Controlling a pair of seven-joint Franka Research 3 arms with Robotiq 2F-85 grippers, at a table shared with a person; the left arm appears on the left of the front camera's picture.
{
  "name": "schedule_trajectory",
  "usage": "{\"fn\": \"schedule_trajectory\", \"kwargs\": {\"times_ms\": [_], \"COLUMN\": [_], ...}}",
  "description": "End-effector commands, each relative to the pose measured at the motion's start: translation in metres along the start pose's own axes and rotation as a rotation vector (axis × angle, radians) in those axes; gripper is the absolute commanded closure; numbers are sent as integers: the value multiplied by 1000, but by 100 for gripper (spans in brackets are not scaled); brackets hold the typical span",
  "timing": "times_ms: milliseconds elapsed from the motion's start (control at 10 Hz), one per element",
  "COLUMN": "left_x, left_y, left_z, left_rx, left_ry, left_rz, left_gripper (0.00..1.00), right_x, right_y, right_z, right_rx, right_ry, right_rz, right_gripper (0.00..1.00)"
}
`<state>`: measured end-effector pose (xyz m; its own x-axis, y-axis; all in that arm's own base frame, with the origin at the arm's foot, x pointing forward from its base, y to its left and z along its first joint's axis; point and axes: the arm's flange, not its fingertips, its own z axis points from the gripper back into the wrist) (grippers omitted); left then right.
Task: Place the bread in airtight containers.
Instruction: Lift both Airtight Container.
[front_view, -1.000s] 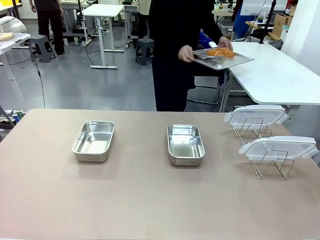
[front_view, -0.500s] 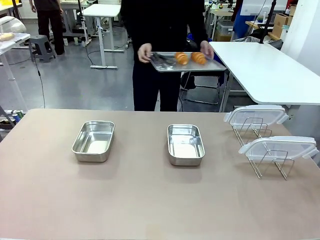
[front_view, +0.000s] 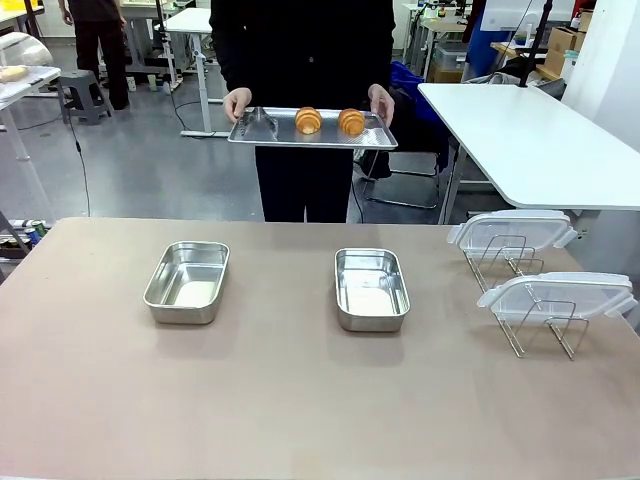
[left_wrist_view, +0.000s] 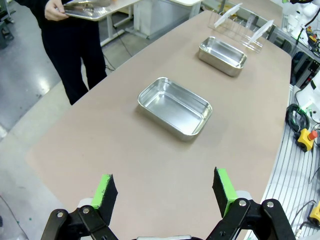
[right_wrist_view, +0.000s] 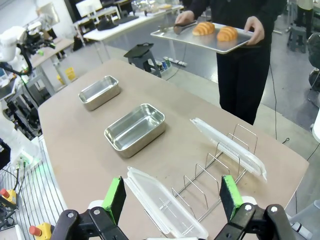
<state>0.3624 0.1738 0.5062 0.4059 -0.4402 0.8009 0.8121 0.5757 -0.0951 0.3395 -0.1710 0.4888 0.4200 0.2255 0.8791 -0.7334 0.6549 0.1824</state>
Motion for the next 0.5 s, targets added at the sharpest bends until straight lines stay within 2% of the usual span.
{"fn": "schedule_trajectory", "kwargs": {"times_ms": [0, 400], "left_x": [0, 0], "left_y": [2, 2], "left_z": [0, 0], "left_rx": [-7, -7], "left_ry": [-21, -21], "left_rz": [-19, -19], "left_gripper": [0, 0], "right_x": [1, 1], "right_y": [-3, -3], "right_z": [-2, -2], "right_rx": [0, 0], "right_ry": [-29, -29], "right_rz": [26, 26], "right_gripper": [0, 0]}}
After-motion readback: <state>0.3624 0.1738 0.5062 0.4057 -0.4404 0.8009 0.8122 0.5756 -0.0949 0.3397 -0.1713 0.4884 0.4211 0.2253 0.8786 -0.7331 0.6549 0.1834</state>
